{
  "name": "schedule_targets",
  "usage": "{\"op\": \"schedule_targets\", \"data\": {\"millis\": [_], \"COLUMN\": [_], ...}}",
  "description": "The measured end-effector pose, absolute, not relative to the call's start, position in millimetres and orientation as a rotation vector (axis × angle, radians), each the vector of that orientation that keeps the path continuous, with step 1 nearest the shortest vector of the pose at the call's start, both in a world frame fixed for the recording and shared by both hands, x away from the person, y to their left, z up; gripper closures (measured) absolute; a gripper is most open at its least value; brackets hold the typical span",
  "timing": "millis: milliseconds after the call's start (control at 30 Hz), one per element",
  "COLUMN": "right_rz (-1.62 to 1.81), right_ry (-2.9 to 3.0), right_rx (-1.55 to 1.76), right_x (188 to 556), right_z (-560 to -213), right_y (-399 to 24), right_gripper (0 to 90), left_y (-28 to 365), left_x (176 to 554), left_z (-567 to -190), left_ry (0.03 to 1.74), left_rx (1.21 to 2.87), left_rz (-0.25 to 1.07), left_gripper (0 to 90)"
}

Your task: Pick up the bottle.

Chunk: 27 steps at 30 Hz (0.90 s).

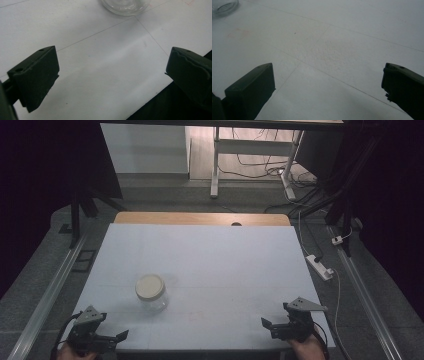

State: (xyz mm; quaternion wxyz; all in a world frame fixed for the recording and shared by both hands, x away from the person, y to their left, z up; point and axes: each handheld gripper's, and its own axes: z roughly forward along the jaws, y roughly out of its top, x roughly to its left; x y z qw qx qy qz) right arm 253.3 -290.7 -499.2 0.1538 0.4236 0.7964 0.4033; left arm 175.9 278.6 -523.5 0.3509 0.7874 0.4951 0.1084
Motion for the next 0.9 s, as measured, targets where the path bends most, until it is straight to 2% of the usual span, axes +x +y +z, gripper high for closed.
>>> {"op": "schedule_targets", "data": {"millis": [900], "right_rz": [1.140], "right_ry": [2.352], "right_rx": [1.155], "right_x": [254.0], "right_z": [-500.3], "right_y": [-286.3], "right_gripper": [0.0], "left_y": [277.8], "left_x": [178.8], "left_z": [-524.6], "left_ry": [1.278], "left_rx": [2.065], "left_rz": [0.234], "left_gripper": [0.0]}}
